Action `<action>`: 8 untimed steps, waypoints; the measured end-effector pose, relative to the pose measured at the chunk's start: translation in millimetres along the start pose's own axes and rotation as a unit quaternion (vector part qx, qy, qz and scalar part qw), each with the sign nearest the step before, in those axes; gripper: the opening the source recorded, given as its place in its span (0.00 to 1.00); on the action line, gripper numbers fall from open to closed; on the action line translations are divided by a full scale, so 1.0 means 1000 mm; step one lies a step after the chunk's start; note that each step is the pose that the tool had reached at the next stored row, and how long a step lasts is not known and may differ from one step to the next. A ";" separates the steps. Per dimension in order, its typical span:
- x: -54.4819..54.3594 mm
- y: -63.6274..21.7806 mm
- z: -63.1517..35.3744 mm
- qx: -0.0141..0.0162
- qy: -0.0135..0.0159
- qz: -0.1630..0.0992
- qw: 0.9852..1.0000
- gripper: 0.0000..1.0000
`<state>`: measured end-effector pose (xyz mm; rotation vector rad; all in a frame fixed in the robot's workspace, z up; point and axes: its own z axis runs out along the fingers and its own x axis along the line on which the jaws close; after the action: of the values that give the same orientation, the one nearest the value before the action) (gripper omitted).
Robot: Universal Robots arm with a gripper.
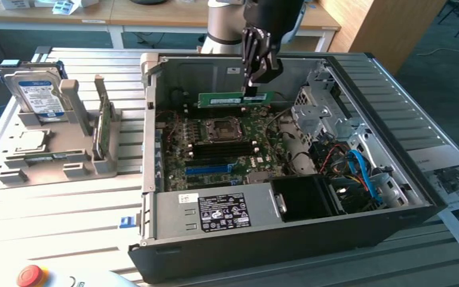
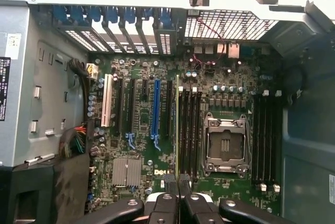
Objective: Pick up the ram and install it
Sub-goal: 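Insert the ram into the slot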
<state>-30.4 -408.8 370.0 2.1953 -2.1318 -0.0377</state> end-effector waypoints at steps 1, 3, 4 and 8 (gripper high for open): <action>0.000 -0.0001 0.0014 0.000 0.000 0.000 1.000 0.12; 0.000 -0.0003 0.0041 0.000 0.000 0.000 1.000 0.12; 0.000 -0.0004 0.0055 0.000 0.000 0.000 1.000 0.12; 0.000 -0.0007 0.0103 0.000 0.000 0.000 1.000 0.12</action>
<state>-30.4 -408.9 359.7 2.1953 -2.1318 -0.0377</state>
